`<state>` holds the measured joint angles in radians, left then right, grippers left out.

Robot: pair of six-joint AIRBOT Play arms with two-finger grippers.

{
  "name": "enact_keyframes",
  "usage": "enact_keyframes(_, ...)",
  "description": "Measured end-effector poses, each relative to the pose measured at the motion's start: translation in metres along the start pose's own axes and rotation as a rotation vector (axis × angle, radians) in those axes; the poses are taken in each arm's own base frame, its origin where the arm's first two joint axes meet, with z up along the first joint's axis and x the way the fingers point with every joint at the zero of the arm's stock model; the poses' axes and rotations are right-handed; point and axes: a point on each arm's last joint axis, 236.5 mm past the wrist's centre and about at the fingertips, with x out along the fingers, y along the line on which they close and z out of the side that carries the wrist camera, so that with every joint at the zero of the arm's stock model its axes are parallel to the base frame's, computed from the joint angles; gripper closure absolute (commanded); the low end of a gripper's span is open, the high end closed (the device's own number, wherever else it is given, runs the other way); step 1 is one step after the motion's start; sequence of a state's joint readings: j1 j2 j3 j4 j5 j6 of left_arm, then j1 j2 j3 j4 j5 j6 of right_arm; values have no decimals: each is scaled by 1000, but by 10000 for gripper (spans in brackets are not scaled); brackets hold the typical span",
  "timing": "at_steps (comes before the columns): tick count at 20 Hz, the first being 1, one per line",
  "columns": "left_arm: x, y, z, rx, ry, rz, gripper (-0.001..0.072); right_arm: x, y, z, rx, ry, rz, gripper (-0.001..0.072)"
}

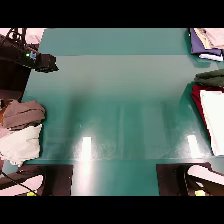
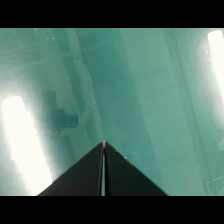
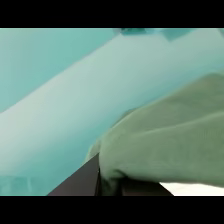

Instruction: Fold the shirts.

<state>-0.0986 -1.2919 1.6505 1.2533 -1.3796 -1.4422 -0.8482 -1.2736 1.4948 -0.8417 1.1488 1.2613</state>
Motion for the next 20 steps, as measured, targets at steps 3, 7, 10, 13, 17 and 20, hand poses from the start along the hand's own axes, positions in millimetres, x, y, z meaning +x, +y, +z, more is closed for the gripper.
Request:
enact_keyframes(3,0,0,0,1,0,-1,676,-19,0,-3,-18,18,-55,693)
enact_keyframes(7,0,0,0,4,0,-1,675,-38,-7,-16,-21,67,-138,691)
enact_keyframes(10,0,0,0,12,0,-1,676,-48,-20,-35,7,143,-213,687)
enact_keyframes(13,0,0,0,33,0,-1,676,-60,-38,-59,49,242,-307,303)
enact_keyframes(17,0,0,0,53,2,0,676,-81,-65,-87,86,363,-450,179)
enact_keyframes(20,0,-1,-2,58,10,-2,675,-93,-76,-99,104,416,-515,180)
